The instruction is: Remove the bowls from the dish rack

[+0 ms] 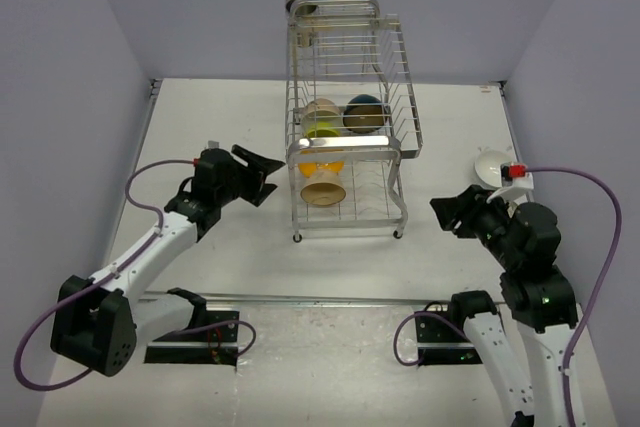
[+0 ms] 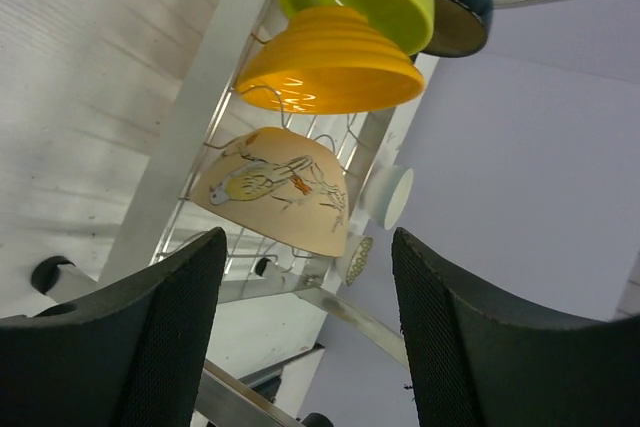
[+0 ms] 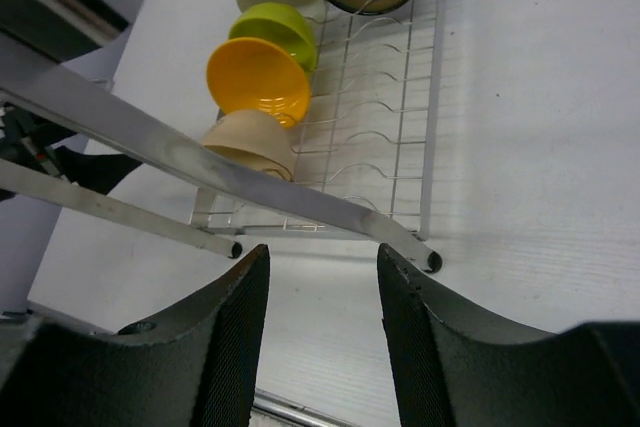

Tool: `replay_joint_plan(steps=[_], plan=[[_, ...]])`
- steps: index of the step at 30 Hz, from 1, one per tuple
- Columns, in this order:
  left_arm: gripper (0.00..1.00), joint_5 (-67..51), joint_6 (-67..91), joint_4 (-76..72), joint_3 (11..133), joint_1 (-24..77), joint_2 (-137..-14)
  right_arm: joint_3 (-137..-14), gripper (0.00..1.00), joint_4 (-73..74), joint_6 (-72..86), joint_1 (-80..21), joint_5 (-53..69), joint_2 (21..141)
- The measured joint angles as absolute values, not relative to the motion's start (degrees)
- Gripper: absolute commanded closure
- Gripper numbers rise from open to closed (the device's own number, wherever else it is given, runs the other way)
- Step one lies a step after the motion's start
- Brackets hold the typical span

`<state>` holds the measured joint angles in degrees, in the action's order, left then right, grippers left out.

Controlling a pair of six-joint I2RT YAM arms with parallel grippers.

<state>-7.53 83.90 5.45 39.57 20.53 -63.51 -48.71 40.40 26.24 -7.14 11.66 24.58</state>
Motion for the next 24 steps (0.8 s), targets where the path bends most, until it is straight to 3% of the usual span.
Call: replay_joint_plan(steps=[8, 16, 19, 24], plan=[[0.31, -12.4, 77.3, 5.2, 40.2, 17.4, -68.9, -55.8, 0.51, 42.8, 24.1, -7.2, 26.7, 24.5], [0.31, -17.4, 72.0, 4.3, 41.0, 13.0, -70.1, -50.4, 0.47, 36.2, 24.6, -9.5, 48.9, 25.6], [0.31, -18.7, 70.1, 4.1, 41.1, 12.0, -70.3, -49.2, 0.47, 34.6, 25.3, -10.9, 50.8, 27.8], [0.30, -20.3, 67.9, 4.2, 41.8, 11.2, -71.2, -49.0, 0.47, 33.1, 29.4, -11.0, 38.5, 31.1]])
